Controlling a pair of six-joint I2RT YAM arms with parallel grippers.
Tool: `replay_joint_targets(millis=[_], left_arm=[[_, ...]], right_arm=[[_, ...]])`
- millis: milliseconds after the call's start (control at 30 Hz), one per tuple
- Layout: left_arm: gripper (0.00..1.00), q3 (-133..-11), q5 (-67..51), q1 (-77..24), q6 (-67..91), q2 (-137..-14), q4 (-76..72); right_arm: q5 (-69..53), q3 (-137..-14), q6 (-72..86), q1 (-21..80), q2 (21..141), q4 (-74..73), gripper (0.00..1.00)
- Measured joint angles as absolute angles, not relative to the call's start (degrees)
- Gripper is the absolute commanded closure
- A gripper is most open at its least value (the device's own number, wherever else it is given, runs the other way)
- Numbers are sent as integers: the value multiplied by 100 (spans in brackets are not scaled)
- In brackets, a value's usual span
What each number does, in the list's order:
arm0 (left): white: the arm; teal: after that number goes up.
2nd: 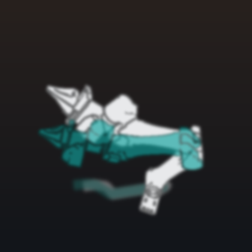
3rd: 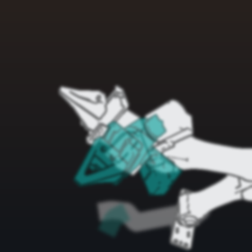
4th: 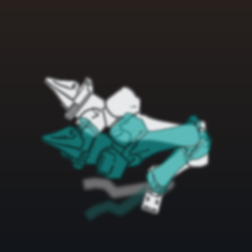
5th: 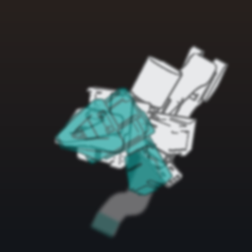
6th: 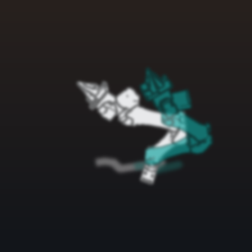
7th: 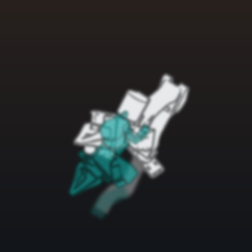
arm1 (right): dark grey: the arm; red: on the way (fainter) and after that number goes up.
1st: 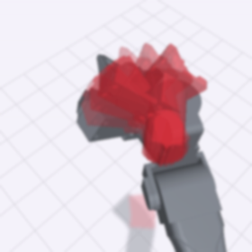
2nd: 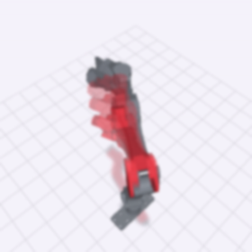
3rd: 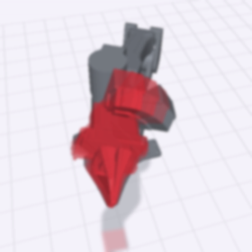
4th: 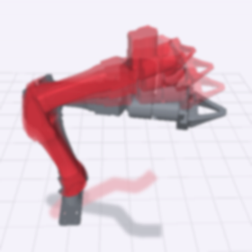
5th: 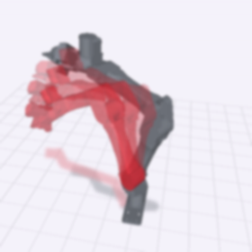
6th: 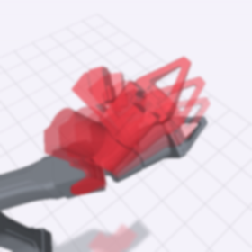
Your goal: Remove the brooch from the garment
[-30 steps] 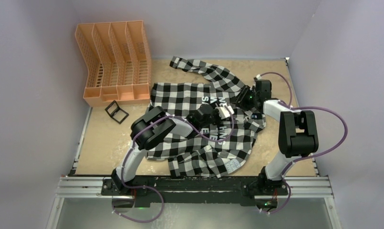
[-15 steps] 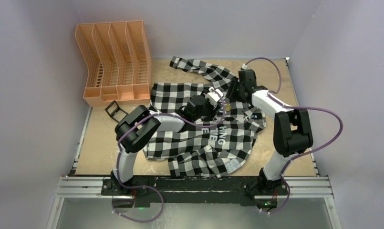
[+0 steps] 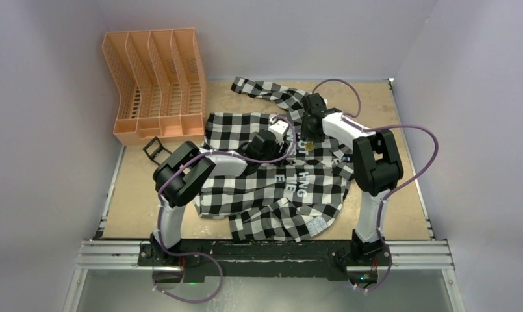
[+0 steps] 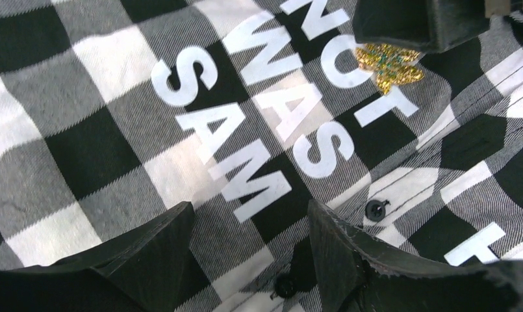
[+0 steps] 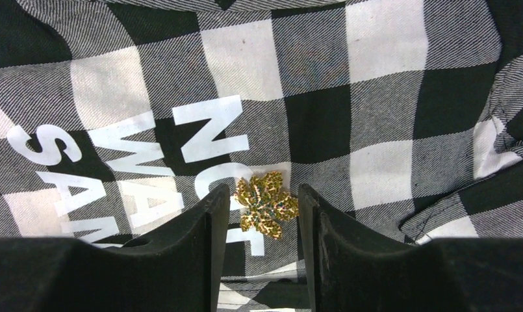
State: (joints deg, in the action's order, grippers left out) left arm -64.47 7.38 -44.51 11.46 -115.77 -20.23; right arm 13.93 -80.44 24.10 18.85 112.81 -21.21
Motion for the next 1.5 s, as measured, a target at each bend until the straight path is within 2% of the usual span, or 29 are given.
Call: replay_joint_targets(millis=[700,900,1100,1500], left_arm=[[36,-6187,943,-4447,1594,-11358,-1782],[36,-6084,950,-4447,1597,-11266,-1763],[37,-5996,972,-4447,1601,-11201,-1745],[37,-5739,1046,-4447,1763,-11000,-1715]], right_arm=[[1597,-8368,2403,1988,11699,-2517,56],[1573,-8368,2445,1988,11701,-2508,66],[1581,-8368,2458,1988,11701,-2508,81],[1603,-8182,2432,1988,11469,-2270,87]])
